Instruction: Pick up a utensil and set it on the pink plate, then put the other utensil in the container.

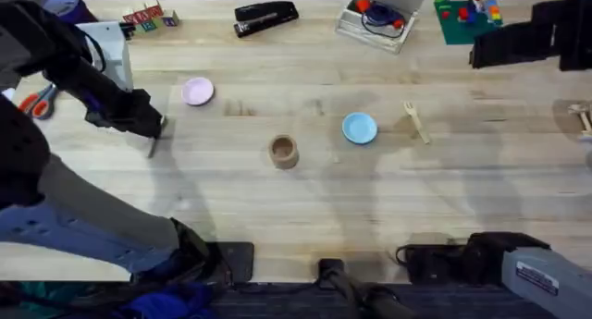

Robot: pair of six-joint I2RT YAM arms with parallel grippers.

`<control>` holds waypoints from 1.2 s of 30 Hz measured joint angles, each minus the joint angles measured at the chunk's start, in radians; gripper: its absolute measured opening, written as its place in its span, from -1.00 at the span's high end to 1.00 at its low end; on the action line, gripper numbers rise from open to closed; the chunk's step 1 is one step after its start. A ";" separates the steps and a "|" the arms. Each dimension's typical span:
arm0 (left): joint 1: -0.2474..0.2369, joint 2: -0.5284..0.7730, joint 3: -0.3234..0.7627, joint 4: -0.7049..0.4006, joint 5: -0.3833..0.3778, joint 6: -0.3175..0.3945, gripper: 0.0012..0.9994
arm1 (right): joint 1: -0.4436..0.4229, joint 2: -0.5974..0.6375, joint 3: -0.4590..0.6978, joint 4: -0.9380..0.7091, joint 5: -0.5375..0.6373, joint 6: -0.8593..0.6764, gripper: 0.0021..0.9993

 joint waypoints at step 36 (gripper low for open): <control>-0.345 0.029 0.386 -0.159 0.069 -0.085 0.92 | 0.000 0.000 0.000 0.000 0.000 0.000 -0.99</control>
